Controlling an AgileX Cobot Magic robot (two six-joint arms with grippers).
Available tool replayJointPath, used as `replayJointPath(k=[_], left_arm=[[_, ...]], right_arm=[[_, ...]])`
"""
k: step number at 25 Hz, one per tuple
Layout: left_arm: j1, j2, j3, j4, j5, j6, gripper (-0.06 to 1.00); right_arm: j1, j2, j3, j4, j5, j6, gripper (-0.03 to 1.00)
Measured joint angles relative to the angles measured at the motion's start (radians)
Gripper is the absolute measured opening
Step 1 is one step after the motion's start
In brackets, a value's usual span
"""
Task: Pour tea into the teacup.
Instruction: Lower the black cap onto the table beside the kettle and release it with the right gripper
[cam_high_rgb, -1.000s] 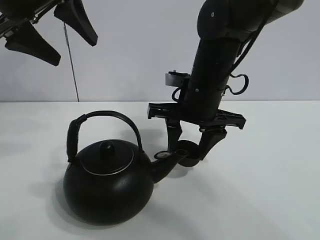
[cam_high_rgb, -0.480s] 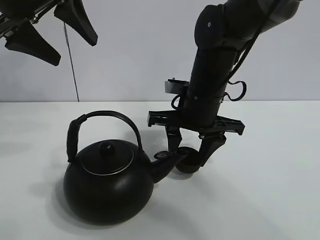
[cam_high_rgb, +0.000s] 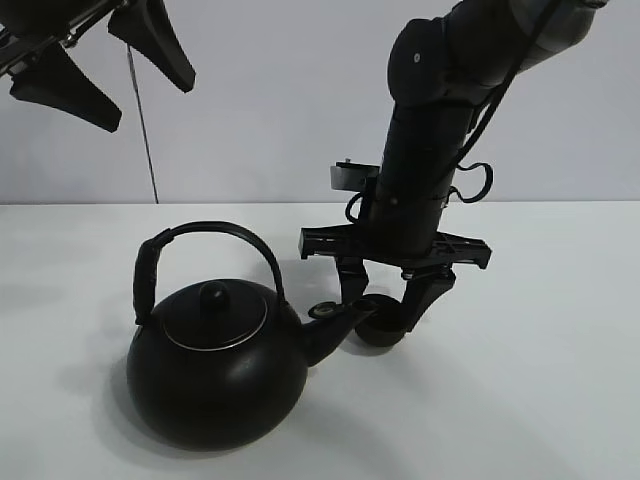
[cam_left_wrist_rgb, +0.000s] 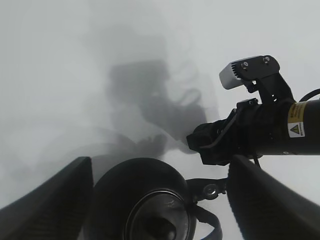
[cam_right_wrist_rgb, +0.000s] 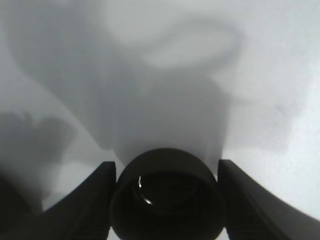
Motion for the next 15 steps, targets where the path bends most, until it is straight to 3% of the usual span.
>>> replayJointPath(k=[15], left_arm=[[0.000, 0.000, 0.000, 0.000, 0.000, 0.000, 0.54]], right_arm=[[0.000, 0.000, 0.000, 0.004, -0.021, 0.000, 0.40]])
